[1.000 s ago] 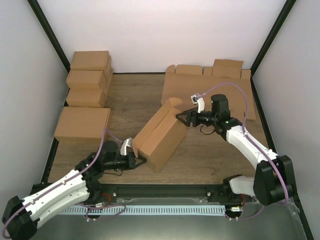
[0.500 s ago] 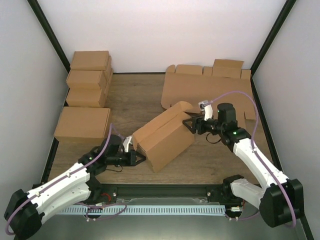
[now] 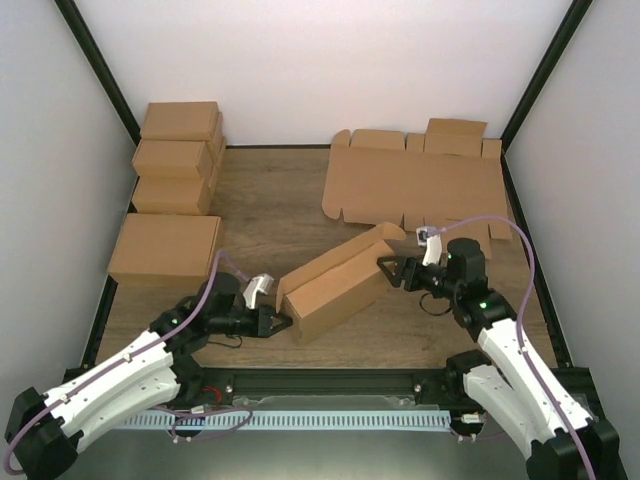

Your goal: Fold the paper box

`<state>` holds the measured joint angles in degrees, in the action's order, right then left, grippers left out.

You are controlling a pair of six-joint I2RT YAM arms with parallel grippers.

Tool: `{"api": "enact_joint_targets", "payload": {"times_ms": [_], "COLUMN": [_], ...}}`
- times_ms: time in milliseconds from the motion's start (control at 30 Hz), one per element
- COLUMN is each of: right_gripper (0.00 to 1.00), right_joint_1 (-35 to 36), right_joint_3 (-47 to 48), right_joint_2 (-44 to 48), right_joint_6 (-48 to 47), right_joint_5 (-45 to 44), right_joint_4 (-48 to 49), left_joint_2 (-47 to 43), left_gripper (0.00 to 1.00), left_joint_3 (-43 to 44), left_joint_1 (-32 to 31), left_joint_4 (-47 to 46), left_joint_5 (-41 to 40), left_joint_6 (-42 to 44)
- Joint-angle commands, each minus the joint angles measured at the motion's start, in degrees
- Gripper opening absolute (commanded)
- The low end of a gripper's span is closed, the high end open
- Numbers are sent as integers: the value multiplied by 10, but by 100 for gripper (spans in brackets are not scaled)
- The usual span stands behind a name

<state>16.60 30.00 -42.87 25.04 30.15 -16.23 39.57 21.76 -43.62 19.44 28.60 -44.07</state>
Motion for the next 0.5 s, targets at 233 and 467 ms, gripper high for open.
{"api": "enact_joint_targets", "payload": {"times_ms": [233, 467], "right_gripper": [72, 72], "right_joint_1": [11, 11], "right_joint_3": [-52, -32], "right_joint_2": [85, 89], "right_joint_6": [107, 102], "right_joint_5": [52, 58], "right_joint_4": [-59, -86], "left_joint_2": [4, 39], "left_gripper": [16, 16], "left_joint_3": [28, 46], "left_joint_1": [-16, -15], "left_joint_4": [-25, -35], "left_joint_5": [-62, -107], "left_joint_6": [5, 5]}}
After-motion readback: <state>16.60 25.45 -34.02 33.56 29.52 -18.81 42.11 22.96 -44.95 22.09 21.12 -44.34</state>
